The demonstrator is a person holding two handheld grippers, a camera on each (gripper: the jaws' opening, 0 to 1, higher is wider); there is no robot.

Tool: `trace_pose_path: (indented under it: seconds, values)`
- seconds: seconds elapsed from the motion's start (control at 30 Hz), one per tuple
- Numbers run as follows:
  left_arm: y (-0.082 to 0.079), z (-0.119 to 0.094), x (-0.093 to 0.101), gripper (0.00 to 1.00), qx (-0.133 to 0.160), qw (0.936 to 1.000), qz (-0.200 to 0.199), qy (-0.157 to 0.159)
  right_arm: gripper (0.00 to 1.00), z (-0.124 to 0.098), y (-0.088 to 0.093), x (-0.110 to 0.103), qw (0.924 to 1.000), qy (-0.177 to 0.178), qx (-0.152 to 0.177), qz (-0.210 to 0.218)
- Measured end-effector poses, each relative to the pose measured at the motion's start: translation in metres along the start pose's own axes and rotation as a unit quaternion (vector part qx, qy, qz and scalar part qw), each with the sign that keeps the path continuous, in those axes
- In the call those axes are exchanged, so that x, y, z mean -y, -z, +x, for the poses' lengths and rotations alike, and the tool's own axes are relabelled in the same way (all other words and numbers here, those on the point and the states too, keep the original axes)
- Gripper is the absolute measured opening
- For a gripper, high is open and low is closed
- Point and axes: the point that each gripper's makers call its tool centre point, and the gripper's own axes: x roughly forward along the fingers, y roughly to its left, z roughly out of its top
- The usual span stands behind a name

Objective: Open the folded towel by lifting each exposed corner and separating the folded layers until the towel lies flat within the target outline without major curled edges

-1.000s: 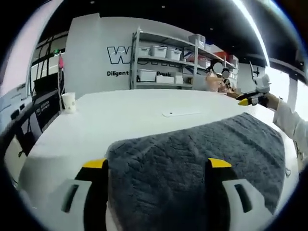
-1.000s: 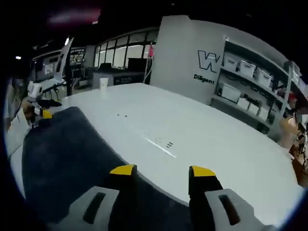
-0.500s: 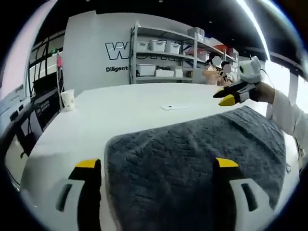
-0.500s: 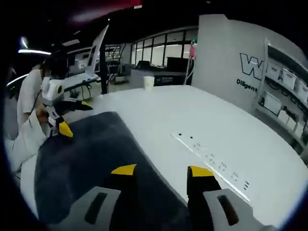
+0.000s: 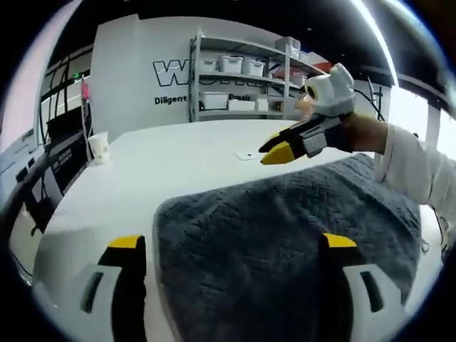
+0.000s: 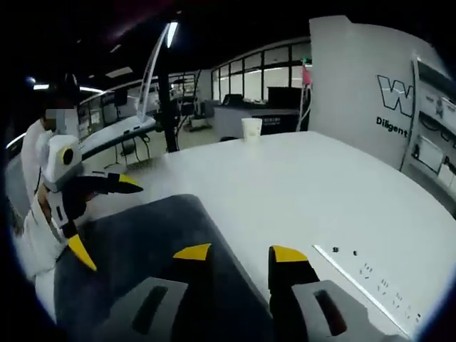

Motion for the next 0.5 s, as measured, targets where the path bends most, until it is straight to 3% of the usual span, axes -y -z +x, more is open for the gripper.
trace_pose_path:
  seconds: [0.2,0.5]
  values:
    - [0.008,0.005,0.003,0.99,-0.021,0.9996,0.017,-0.004,0.23,0.034,-0.017,-0.027,0.9996,-0.024,-0.001,-0.013]
    - [0.010,0.005,0.006,0.99,-0.028,0.9994,0.020,0.006,0.20,0.079,-0.018,-0.068,0.9971,-0.053,-0.033,-0.043]
